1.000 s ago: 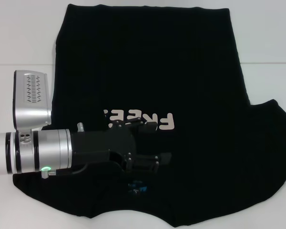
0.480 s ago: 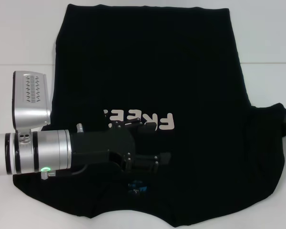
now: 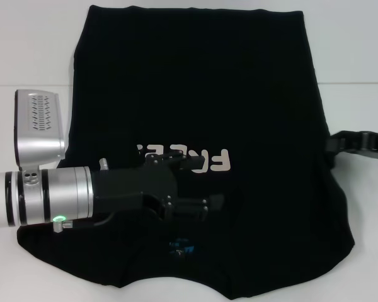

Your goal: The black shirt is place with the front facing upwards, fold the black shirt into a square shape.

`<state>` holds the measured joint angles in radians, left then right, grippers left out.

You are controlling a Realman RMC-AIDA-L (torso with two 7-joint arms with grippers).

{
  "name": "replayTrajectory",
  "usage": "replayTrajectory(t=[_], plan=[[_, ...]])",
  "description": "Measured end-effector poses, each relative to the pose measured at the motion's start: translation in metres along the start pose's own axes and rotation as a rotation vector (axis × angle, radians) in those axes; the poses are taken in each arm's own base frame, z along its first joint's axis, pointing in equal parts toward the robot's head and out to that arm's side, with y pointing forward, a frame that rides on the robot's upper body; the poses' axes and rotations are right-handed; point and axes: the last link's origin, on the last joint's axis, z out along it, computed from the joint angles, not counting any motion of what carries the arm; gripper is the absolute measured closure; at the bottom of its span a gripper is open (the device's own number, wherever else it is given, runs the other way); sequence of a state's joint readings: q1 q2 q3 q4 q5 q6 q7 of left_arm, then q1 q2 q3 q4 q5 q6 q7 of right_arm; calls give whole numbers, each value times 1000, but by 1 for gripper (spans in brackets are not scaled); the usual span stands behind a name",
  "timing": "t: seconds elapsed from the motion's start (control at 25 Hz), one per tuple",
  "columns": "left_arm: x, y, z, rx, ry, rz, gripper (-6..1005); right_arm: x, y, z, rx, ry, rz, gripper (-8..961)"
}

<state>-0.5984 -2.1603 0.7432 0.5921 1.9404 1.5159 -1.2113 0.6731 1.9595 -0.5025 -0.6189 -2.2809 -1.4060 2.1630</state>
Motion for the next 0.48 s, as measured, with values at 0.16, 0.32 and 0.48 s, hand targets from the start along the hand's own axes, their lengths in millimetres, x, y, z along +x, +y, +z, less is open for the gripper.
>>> replayTrajectory(t=[0.16, 0.32, 0.48], plan=[[0, -2, -3, 16, 5, -4, 109, -2, 14, 25, 11, 88, -56, 937], [1, -4, -6, 33, 17, -9, 109, 1, 30, 47, 21, 193, -118, 936], [1, -6, -8, 47, 29, -14, 109, -1, 35, 56, 45, 223, -124, 866]])
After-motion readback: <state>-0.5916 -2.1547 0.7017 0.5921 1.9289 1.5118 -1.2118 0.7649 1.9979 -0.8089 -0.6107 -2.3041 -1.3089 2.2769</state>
